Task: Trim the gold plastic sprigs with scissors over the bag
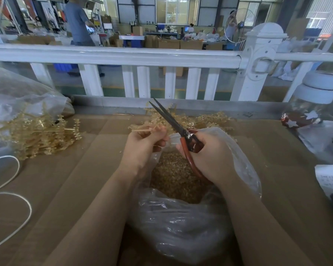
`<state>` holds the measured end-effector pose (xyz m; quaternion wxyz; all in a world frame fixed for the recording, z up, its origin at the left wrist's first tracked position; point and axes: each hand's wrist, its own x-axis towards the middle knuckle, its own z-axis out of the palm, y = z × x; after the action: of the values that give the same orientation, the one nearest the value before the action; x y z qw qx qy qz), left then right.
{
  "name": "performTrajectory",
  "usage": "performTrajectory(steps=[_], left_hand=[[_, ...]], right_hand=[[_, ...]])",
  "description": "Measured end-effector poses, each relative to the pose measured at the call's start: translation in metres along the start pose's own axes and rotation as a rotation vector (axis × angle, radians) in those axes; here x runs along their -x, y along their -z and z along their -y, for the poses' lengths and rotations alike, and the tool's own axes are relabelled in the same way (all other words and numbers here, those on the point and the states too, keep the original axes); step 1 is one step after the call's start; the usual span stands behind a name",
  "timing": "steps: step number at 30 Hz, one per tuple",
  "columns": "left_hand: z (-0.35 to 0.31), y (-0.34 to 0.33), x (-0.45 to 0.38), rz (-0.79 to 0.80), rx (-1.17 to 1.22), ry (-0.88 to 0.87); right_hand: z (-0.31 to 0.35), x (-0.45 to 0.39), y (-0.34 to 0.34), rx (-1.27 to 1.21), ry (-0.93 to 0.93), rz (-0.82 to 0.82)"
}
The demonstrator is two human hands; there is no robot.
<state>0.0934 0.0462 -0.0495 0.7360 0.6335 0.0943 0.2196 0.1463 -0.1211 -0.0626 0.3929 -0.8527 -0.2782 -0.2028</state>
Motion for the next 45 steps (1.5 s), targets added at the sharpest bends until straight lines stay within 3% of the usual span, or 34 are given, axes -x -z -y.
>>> performTrajectory(steps=[4,7,13,18,27,33,39,45], left_hand=[[-0.003,0.002,-0.002,-0.170,0.021,0.022],[-0.003,0.005,-0.002,-0.215,-0.093,-0.012],[0.003,-0.006,0.006,-0.029,-0.416,-0.013],[-0.002,-0.010,0.010,0.148,-0.543,-0.045],[-0.001,-0.006,0.008,0.177,-0.112,0.024],[0.001,-0.007,0.006,0.243,0.121,0.042],[0.005,-0.008,0.002,0.177,0.230,0.060],[0.006,-0.008,0.000,0.091,0.316,0.010]], right_hand=[[-0.004,-0.001,0.000,0.042,0.025,0.049],[-0.003,-0.001,-0.003,0.083,0.027,0.027],[0.009,-0.002,0.001,-0.072,-0.043,-0.150],[0.008,-0.001,0.002,-0.163,-0.020,-0.009],[0.001,-0.001,0.003,-0.446,-0.061,0.018],[-0.002,-0.005,-0.003,-0.294,-0.083,0.021],[-0.009,-0.007,-0.005,-0.100,-0.081,0.007],[0.003,-0.004,-0.003,-0.179,-0.106,0.033]])
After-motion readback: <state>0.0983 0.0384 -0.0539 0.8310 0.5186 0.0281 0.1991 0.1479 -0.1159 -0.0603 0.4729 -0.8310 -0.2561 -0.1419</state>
